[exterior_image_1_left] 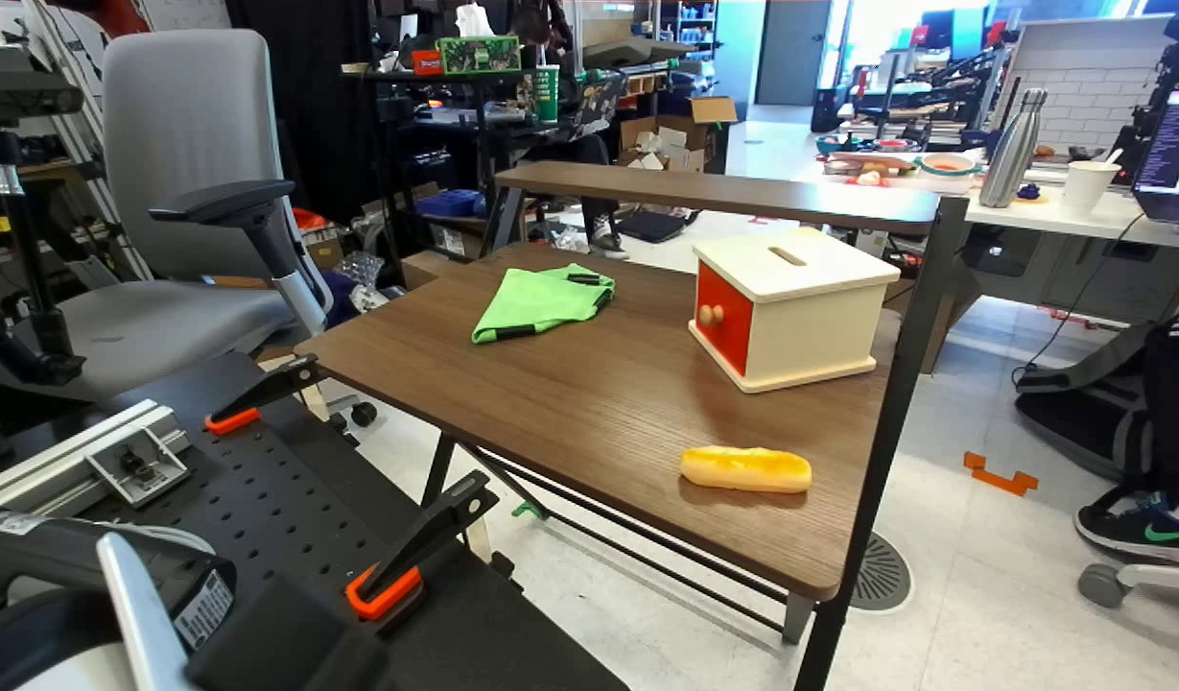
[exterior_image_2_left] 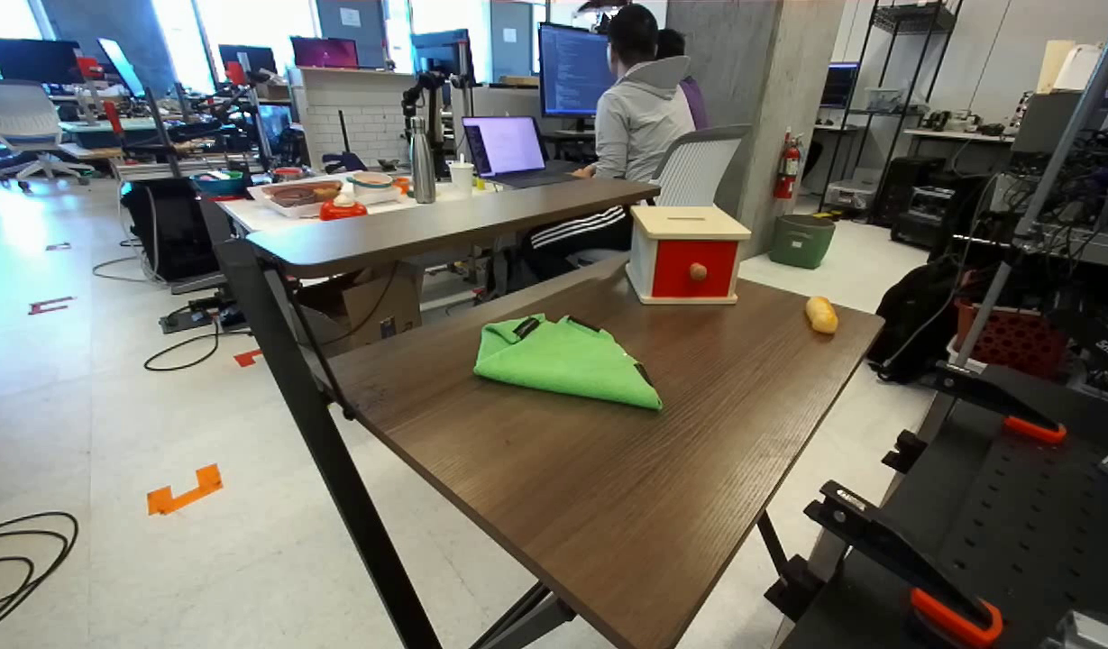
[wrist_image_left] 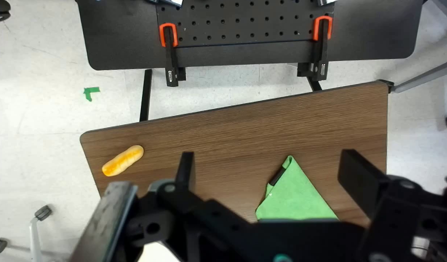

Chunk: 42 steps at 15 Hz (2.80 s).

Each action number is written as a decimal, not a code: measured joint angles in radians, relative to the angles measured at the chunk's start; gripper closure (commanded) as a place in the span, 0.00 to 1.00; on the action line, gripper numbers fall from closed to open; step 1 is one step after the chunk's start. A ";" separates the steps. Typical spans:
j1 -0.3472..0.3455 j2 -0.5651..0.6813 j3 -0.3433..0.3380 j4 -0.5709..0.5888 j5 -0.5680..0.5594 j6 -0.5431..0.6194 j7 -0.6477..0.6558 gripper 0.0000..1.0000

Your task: Move the yellow object to the left

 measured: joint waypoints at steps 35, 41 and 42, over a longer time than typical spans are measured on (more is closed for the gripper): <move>-0.182 1.051 -0.234 0.450 0.021 0.520 0.212 0.00; -0.192 1.168 -0.242 0.526 0.021 0.529 0.222 0.00; -0.192 1.184 -0.242 0.535 0.021 0.535 0.222 0.00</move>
